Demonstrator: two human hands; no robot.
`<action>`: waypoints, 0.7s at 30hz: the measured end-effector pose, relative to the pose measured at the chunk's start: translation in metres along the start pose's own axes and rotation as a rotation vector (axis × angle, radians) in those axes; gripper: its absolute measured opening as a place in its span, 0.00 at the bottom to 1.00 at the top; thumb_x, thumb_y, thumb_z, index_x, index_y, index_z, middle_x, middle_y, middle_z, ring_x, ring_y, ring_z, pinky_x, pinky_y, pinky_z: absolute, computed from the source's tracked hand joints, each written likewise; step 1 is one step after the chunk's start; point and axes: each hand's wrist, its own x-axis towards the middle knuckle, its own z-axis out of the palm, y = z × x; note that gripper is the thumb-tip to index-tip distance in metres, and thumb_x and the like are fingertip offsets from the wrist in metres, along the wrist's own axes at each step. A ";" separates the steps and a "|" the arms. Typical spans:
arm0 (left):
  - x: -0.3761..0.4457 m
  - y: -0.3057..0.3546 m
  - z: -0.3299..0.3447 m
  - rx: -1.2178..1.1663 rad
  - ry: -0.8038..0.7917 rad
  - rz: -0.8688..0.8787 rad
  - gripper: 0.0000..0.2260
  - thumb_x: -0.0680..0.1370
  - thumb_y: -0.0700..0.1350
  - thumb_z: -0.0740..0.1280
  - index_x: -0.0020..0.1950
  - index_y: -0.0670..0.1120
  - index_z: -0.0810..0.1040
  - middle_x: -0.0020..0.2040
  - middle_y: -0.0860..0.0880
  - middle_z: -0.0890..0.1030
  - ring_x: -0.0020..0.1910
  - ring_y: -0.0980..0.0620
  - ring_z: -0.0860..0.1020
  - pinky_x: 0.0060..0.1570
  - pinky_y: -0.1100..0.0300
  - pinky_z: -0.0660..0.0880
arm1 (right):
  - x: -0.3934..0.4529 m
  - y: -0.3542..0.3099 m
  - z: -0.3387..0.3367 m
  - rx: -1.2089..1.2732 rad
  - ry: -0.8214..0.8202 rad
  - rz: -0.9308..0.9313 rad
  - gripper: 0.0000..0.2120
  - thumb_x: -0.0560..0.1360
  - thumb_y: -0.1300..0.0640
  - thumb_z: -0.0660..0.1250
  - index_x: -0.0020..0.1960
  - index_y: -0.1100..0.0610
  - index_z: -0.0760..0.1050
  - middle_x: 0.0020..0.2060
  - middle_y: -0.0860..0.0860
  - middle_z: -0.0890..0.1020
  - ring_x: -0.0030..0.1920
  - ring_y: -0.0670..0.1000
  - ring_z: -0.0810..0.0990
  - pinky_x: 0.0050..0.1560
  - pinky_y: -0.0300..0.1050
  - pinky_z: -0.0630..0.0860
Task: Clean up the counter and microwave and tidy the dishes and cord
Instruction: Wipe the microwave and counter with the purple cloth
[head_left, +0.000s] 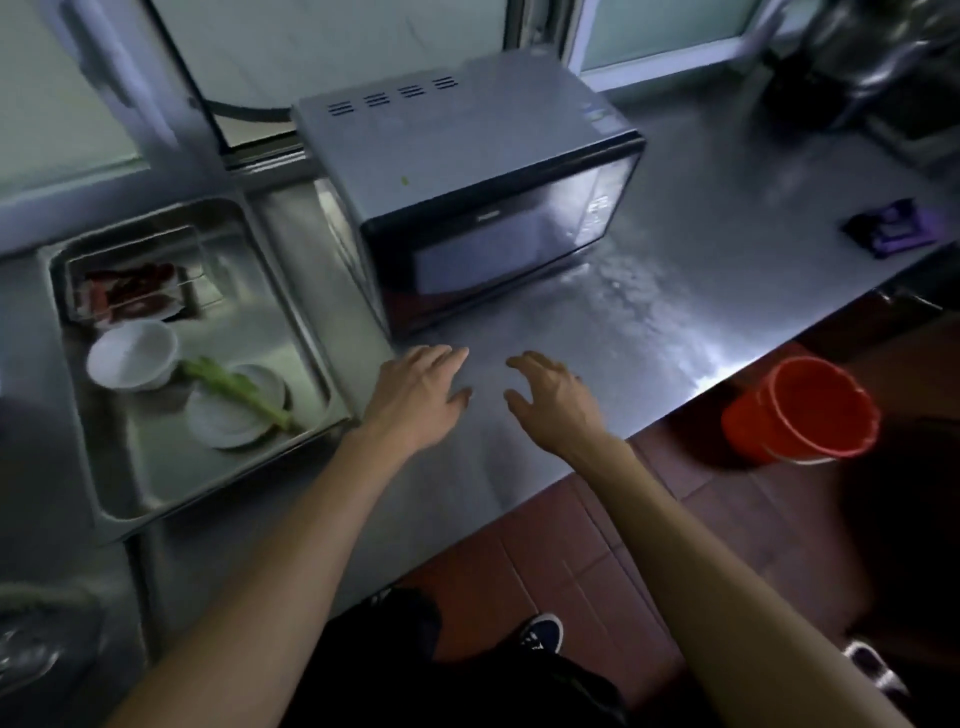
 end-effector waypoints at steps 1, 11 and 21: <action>0.001 0.019 0.001 -0.001 0.000 0.019 0.28 0.81 0.58 0.61 0.79 0.50 0.62 0.77 0.50 0.66 0.75 0.48 0.64 0.68 0.50 0.65 | -0.010 0.015 -0.008 0.007 0.012 0.009 0.22 0.81 0.50 0.62 0.74 0.53 0.68 0.71 0.52 0.72 0.67 0.59 0.73 0.64 0.55 0.69; 0.028 0.194 0.024 -0.040 -0.035 0.207 0.27 0.81 0.57 0.62 0.79 0.51 0.63 0.76 0.52 0.67 0.75 0.50 0.63 0.71 0.54 0.63 | -0.105 0.156 -0.074 0.070 0.176 0.186 0.22 0.76 0.50 0.65 0.69 0.52 0.73 0.65 0.50 0.77 0.61 0.59 0.78 0.59 0.56 0.75; 0.088 0.294 0.056 -0.029 -0.139 0.373 0.25 0.81 0.55 0.61 0.78 0.51 0.64 0.76 0.51 0.68 0.74 0.48 0.65 0.70 0.48 0.66 | -0.125 0.253 -0.101 0.085 0.296 0.365 0.18 0.75 0.52 0.63 0.65 0.48 0.74 0.60 0.46 0.78 0.57 0.58 0.78 0.49 0.55 0.78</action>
